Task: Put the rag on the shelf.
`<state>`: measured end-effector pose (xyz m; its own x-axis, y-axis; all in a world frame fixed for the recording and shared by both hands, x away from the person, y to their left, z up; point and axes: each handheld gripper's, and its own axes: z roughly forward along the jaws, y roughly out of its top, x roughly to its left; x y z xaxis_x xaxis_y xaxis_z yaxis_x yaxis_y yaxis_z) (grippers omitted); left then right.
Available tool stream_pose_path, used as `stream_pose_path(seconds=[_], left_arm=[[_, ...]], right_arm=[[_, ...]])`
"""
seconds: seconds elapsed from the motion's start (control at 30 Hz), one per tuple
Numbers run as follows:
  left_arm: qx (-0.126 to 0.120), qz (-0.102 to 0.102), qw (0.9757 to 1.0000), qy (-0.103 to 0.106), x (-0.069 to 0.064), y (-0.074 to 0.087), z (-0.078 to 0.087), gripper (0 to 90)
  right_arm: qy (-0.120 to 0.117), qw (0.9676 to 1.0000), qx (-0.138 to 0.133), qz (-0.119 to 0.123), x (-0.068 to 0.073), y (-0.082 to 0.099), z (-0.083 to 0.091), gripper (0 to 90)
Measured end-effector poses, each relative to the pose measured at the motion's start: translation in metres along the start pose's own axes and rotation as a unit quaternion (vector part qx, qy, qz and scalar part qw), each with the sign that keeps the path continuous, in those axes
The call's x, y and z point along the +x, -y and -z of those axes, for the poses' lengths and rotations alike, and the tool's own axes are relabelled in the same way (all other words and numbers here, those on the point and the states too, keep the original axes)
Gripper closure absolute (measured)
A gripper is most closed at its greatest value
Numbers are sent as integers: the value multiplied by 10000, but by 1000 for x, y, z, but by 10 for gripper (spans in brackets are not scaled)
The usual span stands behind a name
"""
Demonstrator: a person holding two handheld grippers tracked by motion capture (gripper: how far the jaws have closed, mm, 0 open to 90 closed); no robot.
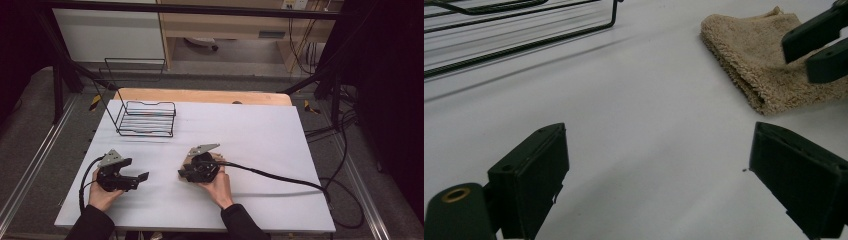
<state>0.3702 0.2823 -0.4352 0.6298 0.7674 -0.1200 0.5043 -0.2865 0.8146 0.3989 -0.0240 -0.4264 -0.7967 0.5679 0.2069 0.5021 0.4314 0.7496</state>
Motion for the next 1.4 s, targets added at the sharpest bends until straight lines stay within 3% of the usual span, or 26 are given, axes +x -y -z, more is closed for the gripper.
stream_pose_path(seconds=[0.03, 0.1, 0.2, 0.37, 0.5, 0.7, 0.87, 1.0, 1.07, 1.17, 1.33, 1.37, 1.4], left_arm=[[0, 0, 10000, 0, 0, 0, 0, 86], [6, -5, 10000, -3, 0, 0, 0, 86], [3, 14, 10000, -6, 0, 0, 0, 86], [27, -3, 10000, 4, -1, -1, -1, 86], [38, -4, 10000, -2, -2, -1, -1, 86], [16, 22, 10000, 3, -1, -1, 0, 87], [17, 31, 10000, 13, -2, -1, 0, 87], [23, 44, 10000, 13, -1, -1, 0, 87], [34, 46, 10000, 20, -1, -1, -1, 88], [45, 44, 10000, 30, -2, -1, -1, 88], [39, 24, 10000, 45, -4, -2, -1, 88], [39, 27, 10000, 45, -4, -2, -1, 88], [27, 46, 10000, 45, -4, -2, -1, 88]], right_arm=[[0, 10000, 0, 0, 0, 0, 0, 627], [86, 9998, -49, 169, -2, 3, 21, 578], [161, 9997, 11, 165, -6, 11, 34, 578], [157, 9995, 236, 171, -14, 45, 56, 594], [222, 9987, 390, 234, -18, 58, 55, 675], [328, 9975, 468, 408, -19, 61, 49, 816], [333, 9977, 523, 278, -20, 58, 48, 879], [147, 9985, 525, 82, -19, 55, 51, 885], [-42, 9988, 486, -21, -16, 54, 53, 886], [-182, 9986, 496, 67, -4, 51, 51, 885], [-175, 9983, 547, 115, 4, 48, 44, 843], [-88, 9986, 502, 171, 2, 48, 44, 658], [14, 9988, 403, 287, 0, 45, 47, 655]])
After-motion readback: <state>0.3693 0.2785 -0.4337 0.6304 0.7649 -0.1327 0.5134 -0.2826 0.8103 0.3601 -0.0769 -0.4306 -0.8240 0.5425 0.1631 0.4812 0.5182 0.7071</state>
